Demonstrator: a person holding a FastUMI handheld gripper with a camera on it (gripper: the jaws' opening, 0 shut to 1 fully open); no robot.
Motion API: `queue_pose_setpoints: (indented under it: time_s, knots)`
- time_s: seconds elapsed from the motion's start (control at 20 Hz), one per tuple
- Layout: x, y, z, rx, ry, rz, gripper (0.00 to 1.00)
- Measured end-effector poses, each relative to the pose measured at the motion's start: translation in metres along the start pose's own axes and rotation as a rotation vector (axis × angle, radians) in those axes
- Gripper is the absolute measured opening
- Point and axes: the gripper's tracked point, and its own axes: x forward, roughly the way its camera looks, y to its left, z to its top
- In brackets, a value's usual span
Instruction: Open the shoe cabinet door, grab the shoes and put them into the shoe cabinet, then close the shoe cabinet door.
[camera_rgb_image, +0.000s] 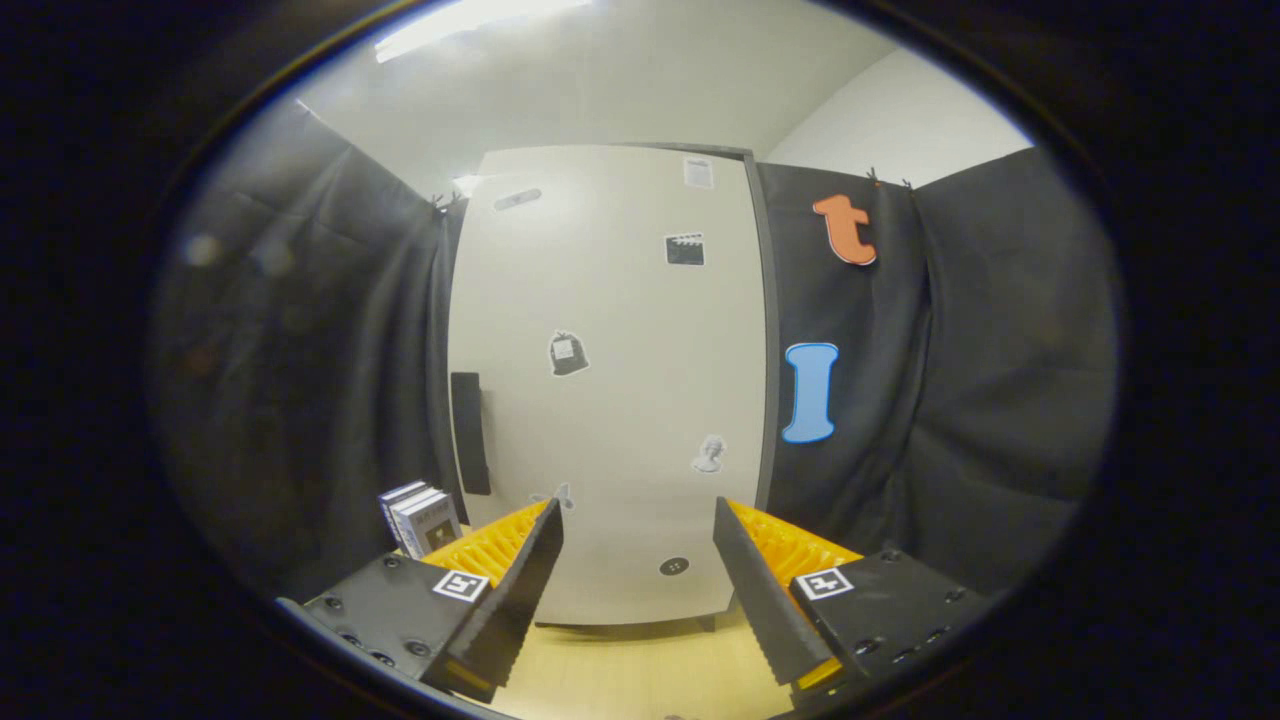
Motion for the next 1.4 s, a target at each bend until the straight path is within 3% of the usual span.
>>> queue_pose_setpoints:
  time_s: [1.4]
  knots:
    - [0.003, 0.017, 0.002, -0.010, -0.001, 0.045, 0.95]
